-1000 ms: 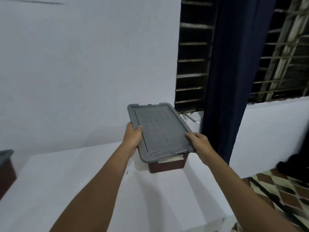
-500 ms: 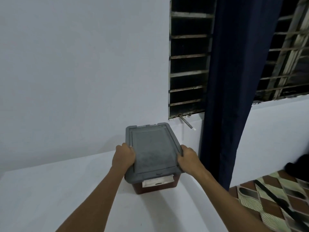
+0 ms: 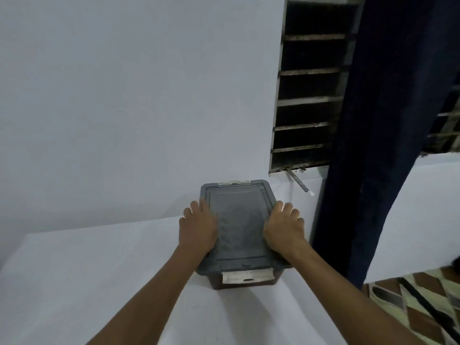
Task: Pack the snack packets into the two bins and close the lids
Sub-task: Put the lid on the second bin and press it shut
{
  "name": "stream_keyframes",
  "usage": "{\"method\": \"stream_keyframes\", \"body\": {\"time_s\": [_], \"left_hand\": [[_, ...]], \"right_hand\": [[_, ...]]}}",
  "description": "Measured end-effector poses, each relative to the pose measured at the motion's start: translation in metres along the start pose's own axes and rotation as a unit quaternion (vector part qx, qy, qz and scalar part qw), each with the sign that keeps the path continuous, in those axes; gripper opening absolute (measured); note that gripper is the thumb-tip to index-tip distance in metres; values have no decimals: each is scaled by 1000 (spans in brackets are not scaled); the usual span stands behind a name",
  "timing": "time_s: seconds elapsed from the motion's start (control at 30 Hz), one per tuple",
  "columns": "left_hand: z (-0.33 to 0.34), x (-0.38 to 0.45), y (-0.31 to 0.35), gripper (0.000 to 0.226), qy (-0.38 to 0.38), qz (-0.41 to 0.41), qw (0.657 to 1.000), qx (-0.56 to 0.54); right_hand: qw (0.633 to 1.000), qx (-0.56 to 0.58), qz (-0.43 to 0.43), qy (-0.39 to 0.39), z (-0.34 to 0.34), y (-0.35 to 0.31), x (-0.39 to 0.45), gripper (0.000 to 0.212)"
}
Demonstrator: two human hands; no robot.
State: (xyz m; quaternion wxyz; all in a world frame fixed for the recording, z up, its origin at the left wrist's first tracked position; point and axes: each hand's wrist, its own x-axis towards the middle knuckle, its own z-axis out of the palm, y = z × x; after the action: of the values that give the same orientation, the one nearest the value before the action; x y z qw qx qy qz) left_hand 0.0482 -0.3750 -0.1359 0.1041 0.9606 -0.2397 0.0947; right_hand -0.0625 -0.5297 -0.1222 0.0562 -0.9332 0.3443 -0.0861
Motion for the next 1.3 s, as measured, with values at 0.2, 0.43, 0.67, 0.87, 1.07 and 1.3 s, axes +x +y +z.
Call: {"method": "stream_keyframes", "body": {"time_s": [0.2,0.43,0.67,0.87,1.07,1.3], "left_hand": [[-45,-61,22,85,-334,271,895,-119],[-33,-65,7,80,-228,279,921,-148],[-34,-60,7,67,-255,292,909,-150],[-31,-41,6,33,-191,269,925,-187],[-20,-29,-11,66,-111,170,949,-239],[-4,-31,-27,45,-202,-93,865,-450]], "right_hand": [[983,41,-171,-47,-14,-45,81,48],[965,6,-222,-141,2,-73,139,73],[966,28,-248,-70,33,-68,131,58],[962,30,-258,-87,38,-56,115,56],[992,10,-124,-24,28,-28,73,69],[997,42,62,-18,12,-27,22,82]]}}
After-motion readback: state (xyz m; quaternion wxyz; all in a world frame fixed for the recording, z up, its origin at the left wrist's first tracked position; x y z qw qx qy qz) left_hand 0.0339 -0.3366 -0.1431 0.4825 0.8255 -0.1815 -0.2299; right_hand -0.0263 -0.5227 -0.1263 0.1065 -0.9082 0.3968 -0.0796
